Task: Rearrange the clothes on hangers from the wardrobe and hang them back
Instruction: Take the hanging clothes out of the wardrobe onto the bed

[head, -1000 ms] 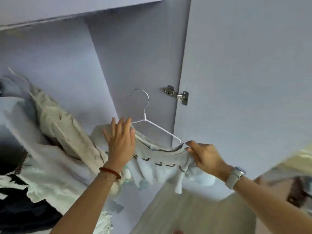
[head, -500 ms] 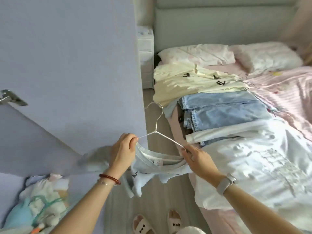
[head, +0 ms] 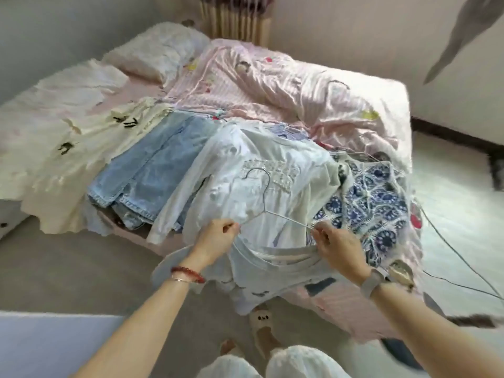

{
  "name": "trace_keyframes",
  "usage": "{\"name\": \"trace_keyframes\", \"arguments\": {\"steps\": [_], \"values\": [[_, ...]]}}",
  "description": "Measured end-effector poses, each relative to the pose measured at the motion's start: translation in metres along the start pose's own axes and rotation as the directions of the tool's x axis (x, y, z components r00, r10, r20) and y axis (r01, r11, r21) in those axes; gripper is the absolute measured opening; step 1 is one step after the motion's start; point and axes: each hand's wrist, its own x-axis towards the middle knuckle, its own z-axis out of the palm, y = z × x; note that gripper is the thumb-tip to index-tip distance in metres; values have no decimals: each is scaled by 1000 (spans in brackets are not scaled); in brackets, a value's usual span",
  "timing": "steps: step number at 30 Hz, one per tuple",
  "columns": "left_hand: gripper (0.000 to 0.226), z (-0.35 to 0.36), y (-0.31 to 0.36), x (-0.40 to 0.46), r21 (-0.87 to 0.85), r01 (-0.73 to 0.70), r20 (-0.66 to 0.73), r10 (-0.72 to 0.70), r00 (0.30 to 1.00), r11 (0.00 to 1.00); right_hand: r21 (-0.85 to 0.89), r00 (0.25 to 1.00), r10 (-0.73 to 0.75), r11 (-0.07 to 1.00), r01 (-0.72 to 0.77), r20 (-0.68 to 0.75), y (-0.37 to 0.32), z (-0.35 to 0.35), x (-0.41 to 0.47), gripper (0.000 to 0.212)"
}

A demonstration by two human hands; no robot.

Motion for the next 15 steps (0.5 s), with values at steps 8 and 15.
{"name": "trace_keyframes", "arguments": {"steps": [8,15], "values": [[25,72,152,83,-49,-252,140,256,956,967,27,800,288,946,-323,-527,106,-75,19,11],[25,148,257,191,-18,-305,56,306,950,952,74,697,329,926,-370,-637,227,-107,102,20]]}}
